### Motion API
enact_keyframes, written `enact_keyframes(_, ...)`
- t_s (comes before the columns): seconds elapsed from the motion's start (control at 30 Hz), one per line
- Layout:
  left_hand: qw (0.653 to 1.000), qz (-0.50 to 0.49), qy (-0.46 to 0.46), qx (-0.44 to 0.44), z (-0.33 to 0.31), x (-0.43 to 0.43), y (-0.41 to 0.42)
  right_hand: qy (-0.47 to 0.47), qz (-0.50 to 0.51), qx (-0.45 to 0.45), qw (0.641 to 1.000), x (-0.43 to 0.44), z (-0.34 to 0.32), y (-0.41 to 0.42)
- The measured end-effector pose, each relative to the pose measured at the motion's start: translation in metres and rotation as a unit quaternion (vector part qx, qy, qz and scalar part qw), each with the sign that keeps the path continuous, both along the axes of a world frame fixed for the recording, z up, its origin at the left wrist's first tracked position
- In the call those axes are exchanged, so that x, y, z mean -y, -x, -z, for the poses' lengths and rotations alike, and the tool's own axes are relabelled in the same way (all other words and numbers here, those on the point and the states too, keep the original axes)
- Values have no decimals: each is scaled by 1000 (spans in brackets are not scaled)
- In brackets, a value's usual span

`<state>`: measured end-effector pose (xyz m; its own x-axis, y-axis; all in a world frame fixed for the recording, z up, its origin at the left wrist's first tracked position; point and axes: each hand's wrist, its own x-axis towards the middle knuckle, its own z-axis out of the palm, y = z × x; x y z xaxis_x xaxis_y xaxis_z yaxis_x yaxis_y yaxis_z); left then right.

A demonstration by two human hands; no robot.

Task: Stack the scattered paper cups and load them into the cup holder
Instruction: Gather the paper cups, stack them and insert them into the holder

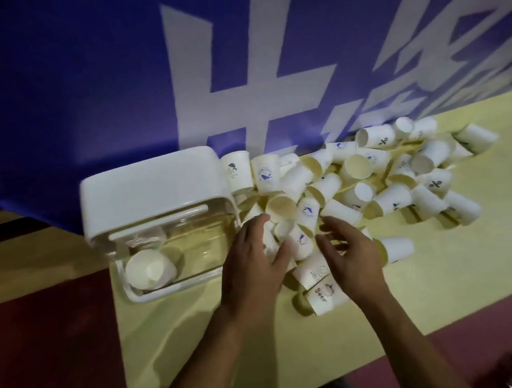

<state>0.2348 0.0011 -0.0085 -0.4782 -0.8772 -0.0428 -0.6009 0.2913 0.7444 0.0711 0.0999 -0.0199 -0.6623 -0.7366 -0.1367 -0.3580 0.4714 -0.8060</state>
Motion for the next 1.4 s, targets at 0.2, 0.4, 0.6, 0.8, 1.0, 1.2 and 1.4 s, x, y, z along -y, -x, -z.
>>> enact_keyframes(0.2, 999, 40, 1, 14, 2, -5, 98, -3, 27, 16, 999, -36, -6, 80)
enact_keyframes(0.4, 998, 49, 16, 35, 9, -17, 184, -15, 28, 28, 999, -58, 1, 152)
enact_keyframes(0.6, 990, 80, 37, 113, 36, -17, 252, -34, 14, 54, 998, -64, 16, 207)
enact_keyframes(0.8, 958, 104, 17, 267, 70, -9, 306, -74, 26, 50, 996, -59, 35, 251)
enact_keyframes(1.0, 936, 74, 35, 344, 89, -10, 330, -103, 25, 31, 994, -53, 45, 288)
enact_keyframes(1.2, 973, -14, -50, 226, 56, -4, 319, -66, 126, 29, 989, -37, 46, 326)
enact_keyframes(1.4, 884, -263, -366, -123, 30, -6, 293, -96, 259, 85, 957, 5, 38, 380)
